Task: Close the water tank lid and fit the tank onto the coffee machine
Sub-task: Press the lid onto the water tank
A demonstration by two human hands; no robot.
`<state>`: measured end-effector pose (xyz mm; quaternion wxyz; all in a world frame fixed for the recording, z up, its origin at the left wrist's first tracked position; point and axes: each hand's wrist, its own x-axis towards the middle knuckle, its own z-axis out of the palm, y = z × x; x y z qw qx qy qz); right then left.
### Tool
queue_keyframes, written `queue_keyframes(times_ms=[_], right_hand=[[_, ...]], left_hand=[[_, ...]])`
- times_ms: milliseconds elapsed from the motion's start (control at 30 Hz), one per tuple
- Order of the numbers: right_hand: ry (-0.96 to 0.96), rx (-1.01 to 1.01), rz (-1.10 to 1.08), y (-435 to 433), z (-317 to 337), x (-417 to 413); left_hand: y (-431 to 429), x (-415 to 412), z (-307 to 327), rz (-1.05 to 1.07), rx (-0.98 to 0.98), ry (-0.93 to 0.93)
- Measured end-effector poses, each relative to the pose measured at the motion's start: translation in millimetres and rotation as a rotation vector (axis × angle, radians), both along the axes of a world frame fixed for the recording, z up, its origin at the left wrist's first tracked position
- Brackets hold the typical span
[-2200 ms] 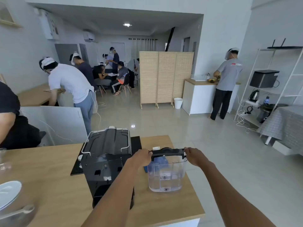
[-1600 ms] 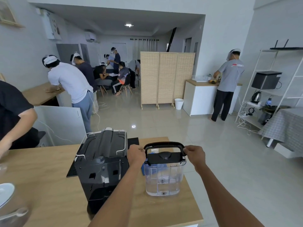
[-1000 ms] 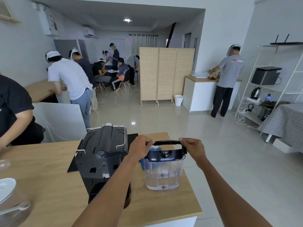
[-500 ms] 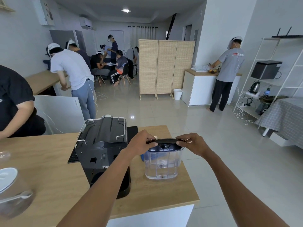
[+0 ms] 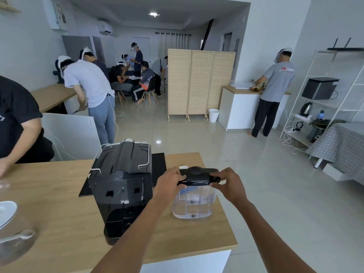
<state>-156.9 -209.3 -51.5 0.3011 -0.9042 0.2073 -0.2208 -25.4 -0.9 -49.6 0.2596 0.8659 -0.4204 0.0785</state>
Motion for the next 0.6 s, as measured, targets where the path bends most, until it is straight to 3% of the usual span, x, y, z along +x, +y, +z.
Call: queue_keyframes(times_ms=[400, 600], right_hand=[[-0.043, -0.002, -0.065, -1.0, -17.4, -0.5], [-0.044, 0.078, -0.020, 0.2, -37.9, -3.4]], left_hand=[[1.3, 4.0, -9.8, 0.046, -0.160, 0.068], [5.9, 1.2, -34.4, 0.010, -0.217, 0.351]])
